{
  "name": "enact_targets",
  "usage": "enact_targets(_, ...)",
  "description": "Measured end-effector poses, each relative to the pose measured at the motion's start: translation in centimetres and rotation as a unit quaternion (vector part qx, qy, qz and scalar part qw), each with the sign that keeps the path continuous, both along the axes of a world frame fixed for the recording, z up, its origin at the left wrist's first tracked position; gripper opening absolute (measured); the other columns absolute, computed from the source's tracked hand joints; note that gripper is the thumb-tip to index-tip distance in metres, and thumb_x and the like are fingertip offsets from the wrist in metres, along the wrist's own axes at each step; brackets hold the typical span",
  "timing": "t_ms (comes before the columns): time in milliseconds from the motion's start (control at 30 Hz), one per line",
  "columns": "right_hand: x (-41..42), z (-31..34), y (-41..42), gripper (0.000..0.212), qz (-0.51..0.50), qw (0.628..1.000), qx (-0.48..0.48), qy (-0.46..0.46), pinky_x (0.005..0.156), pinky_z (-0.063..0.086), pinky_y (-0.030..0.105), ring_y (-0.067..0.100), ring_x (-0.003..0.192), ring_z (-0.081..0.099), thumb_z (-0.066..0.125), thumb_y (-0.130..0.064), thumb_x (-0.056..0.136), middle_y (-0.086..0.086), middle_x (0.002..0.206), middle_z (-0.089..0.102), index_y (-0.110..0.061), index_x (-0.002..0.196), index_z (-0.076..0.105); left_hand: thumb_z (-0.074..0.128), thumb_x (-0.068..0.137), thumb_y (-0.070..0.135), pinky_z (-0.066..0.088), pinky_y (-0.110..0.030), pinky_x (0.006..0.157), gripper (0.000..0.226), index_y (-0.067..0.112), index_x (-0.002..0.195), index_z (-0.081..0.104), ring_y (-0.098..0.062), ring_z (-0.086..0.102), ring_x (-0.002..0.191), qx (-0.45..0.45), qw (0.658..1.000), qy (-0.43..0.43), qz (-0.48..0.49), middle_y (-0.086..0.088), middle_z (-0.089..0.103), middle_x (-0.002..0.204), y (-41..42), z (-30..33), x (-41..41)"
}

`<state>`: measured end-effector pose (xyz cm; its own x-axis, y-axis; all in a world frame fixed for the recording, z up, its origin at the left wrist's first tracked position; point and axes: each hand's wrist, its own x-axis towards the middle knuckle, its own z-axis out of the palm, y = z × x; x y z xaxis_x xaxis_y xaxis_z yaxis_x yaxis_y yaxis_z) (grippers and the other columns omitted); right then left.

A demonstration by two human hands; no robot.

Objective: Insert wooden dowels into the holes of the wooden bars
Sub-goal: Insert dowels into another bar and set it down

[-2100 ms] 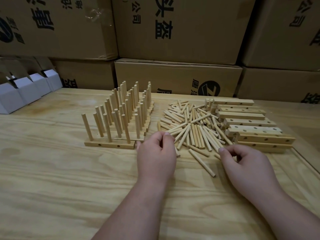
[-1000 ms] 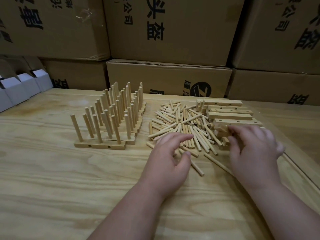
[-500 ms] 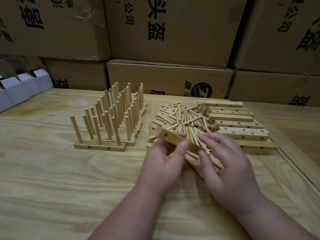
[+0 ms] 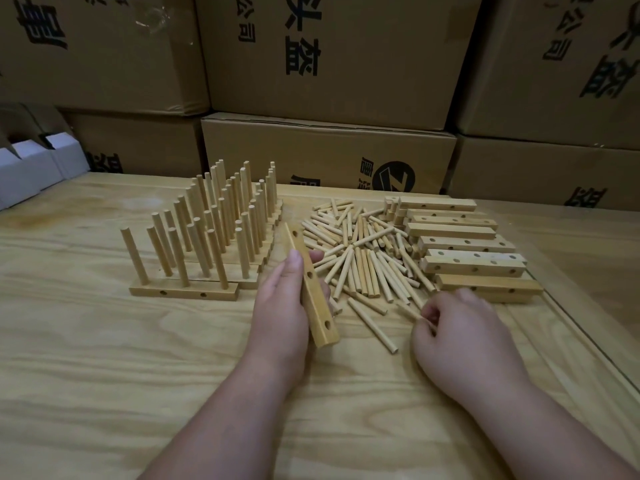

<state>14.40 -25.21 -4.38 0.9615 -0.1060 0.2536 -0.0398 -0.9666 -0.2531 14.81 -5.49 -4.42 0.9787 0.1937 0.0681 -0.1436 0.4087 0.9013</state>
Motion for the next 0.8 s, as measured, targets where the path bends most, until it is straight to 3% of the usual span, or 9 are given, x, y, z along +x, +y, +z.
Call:
enact_targets(100, 0.2, -0.1, 0.3, 0.005, 0.047, 0.994, 0.073, -0.067, 0.077, 0.051, 0.036, 0.010, 0.087, 0.053, 0.053, -0.034, 0.092, -0.015, 0.090, 0.053, -0.032, 0.096, 0.055, 0.052, 0.099, 0.042, 0.050, -0.029, 0.051, 0.032, 0.022, 0.101, 0.077, -0.016, 0.058, 0.058, -0.018, 0.999, -0.001, -0.033, -0.002, 0.061, 0.072, 0.3, -0.1, 0.1)
enact_targets(167, 0.1, -0.2, 0.8, 0.002, 0.091, 0.981, 0.145, -0.095, 0.061, 0.050, 0.030, 0.004, 0.073, 0.057, 0.054, -0.035, 0.094, -0.016, 0.079, 0.059, -0.036, 0.094, 0.052, 0.054, 0.096, 0.041, 0.048, -0.029, 0.051, 0.031, 0.020, 0.104, 0.077, -0.015, 0.058, 0.060, -0.027, 0.998, 0.004, -0.054, 0.000, 0.060, 0.071, 0.5, -0.1, 0.3)
enact_targets(233, -0.3, -0.4, 1.4, 0.002, 0.149, 0.961, 0.208, -0.109, 0.049, 0.044, 0.022, 0.003, 0.067, 0.060, 0.055, -0.037, 0.094, -0.018, 0.080, 0.063, -0.038, 0.095, 0.054, 0.053, 0.098, 0.037, 0.042, -0.026, 0.048, 0.033, 0.017, 0.107, 0.077, -0.013, 0.054, 0.060, -0.039, 0.995, 0.013, -0.088, 0.001, 0.058, 0.072, 0.6, -0.2, 0.5)
enact_targets(400, -0.8, -0.7, 2.2, 0.008, 0.241, 0.912, 0.289, -0.163, 0.057, 0.043, 0.012, 0.008, 0.073, 0.061, 0.061, -0.033, 0.091, -0.019, 0.086, 0.062, -0.037, 0.098, 0.063, 0.049, 0.101, 0.031, 0.040, -0.025, 0.044, 0.033, 0.013, 0.117, 0.073, -0.014, 0.050, 0.054, -0.013, 0.993, 0.033, -0.116, -0.003, 0.057, 0.077, 0.3, -0.4, 0.7)
enact_targets(533, -0.6, -0.7, 2.0, 0.009, 0.248, 0.893, 0.326, -0.186, 0.056, 0.046, 0.014, 0.010, 0.072, 0.064, 0.064, -0.025, 0.092, -0.018, 0.086, 0.065, -0.029, 0.100, 0.066, 0.057, 0.100, 0.023, 0.045, -0.026, 0.044, 0.025, 0.037, 0.118, 0.067, -0.016, 0.057, 0.054, 0.018, 0.994, 0.045, -0.094, -0.007, 0.065, 0.073, 0.2, -0.2, 0.5)
enact_targets(700, -0.3, -0.7, 2.0, 0.010, 0.242, 0.882, 0.344, -0.213, 0.058, 0.046, 0.013, 0.008, 0.072, 0.065, 0.064, -0.025, 0.090, -0.017, 0.088, 0.067, -0.028, 0.099, 0.068, 0.068, 0.088, 0.034, 0.050, -0.019, 0.056, 0.030, 0.050, 0.112, 0.071, -0.005, 0.065, 0.066, 0.126, 0.984, 0.013, -0.124, 0.009, 0.073, 0.080, -0.1, -0.2, 0.3)
enact_targets(800, 0.0, -0.8, 1.8, 0.010, 0.223, 0.880, 0.350, -0.233, 0.061, 0.048, 0.012, 0.005, 0.076, 0.067, 0.065, -0.025, 0.090, -0.017, 0.090, 0.068, -0.027, 0.099, 0.069, 0.072, 0.076, 0.040, 0.051, -0.015, 0.063, 0.048, 0.041, 0.124, 0.069, 0.001, 0.067, 0.074, 0.147, 0.980, -0.009, -0.135, 0.012, 0.076, 0.090, -0.3, -0.4, 0.2)
